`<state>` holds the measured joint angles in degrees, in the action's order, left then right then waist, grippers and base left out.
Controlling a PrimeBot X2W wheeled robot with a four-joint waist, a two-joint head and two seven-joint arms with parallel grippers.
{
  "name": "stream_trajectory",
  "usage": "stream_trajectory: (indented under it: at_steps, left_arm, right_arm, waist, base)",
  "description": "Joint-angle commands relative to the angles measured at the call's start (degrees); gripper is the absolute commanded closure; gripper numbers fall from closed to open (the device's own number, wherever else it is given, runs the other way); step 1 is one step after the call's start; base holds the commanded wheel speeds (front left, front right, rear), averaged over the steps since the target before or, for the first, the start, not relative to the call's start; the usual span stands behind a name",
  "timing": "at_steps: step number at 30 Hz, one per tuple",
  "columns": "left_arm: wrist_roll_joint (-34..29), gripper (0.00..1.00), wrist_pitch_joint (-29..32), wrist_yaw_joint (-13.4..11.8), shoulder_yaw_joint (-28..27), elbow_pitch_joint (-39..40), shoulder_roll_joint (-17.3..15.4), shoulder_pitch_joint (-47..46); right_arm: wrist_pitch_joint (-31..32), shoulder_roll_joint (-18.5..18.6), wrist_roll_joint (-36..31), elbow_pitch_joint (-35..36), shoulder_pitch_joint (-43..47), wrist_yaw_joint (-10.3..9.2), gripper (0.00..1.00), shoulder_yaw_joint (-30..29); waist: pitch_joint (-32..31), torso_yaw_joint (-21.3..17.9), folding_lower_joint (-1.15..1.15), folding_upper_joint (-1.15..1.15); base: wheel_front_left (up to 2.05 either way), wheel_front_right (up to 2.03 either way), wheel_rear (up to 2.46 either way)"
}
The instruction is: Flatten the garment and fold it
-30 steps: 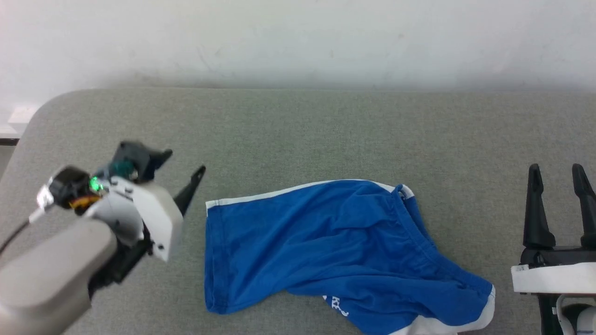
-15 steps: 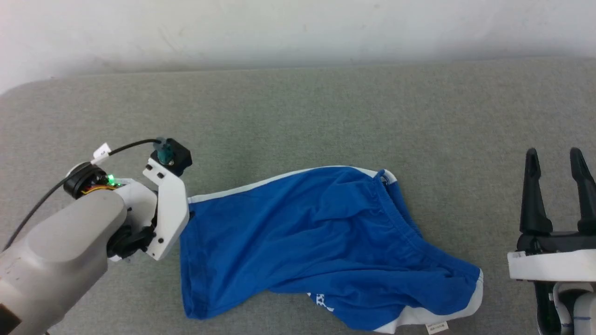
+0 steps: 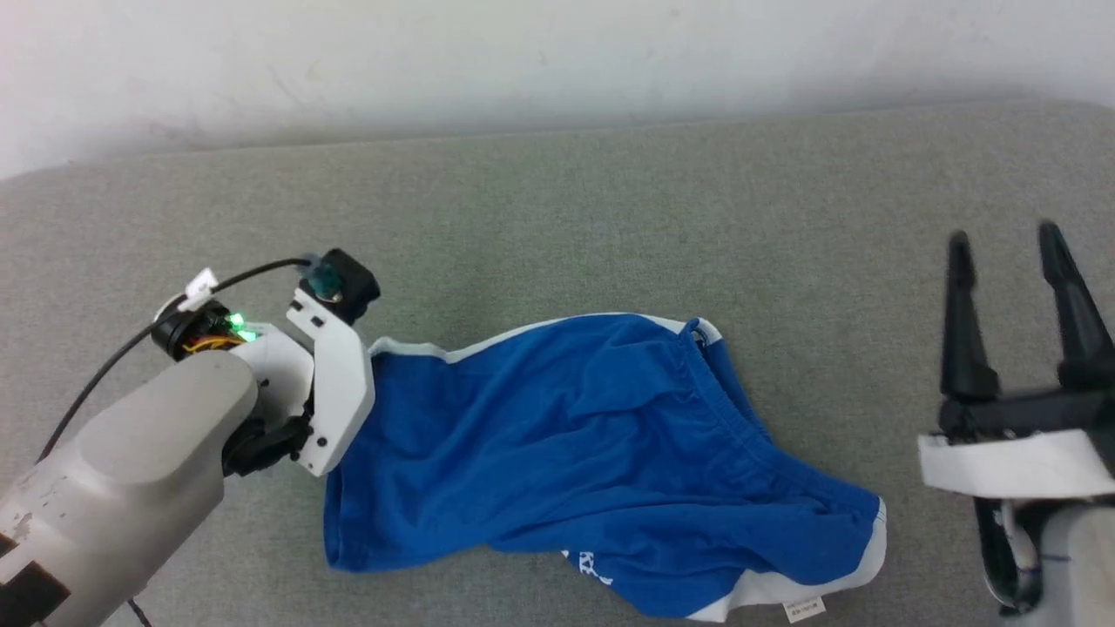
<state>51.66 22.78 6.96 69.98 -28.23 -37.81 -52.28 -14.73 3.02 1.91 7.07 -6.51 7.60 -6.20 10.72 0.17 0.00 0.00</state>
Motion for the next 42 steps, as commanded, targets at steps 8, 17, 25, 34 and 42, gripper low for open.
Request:
stream_trajectory:
  at_steps: [8,17,25,34,42]
  left_arm:
    - [0.1,1.0,-4.7,-2.9,-1.8,6.1,-3.0,2.9]
    - [-0.1,1.0,-4.9,-4.3,-1.8,10.3,-2.6,3.0]
    - [-0.9,1.0,-6.2,-4.3,-2.4,10.6,-0.3,0.5]
    - [-1.5,1.0,-7.7,-3.6,-2.4,8.1,2.8,-1.5]
    - [-0.4,1.0,-13.3,-3.7,-4.1,4.9,2.8,0.5]
  right_arm:
    - [0.0,13.1,-1.3,-10.6,-13.8,-0.11,0.0,16.9]
    - [28.3,30.7,22.9,-21.9,-33.1,-0.11,0.0,50.2]
    - [46.5,33.7,39.9,-25.7,-48.1,-0.11,0.0,69.0]
    - [48.6,30.8,46.4,-35.5,-49.0,-0.11,0.0,78.8]
    - [28.3,30.7,46.5,-37.2,-50.8,-0.11,1.0,77.4]
  waist:
    - [-1.8,3.5,0.0,0.0]
    - [-0.2,6.6,0.0,0.0]
    - [4.5,10.0,0.0,0.0]
    - [7.4,12.1,0.0,0.0]
    - [2.9,9.6,0.0,0.0]
  base:
    - [0.0,0.0,0.0]
    - [0.0,0.0,0.0]
    - [0.0,0.0,0.0]
    - [0.0,0.0,0.0]
    - [0.0,0.0,0.0]
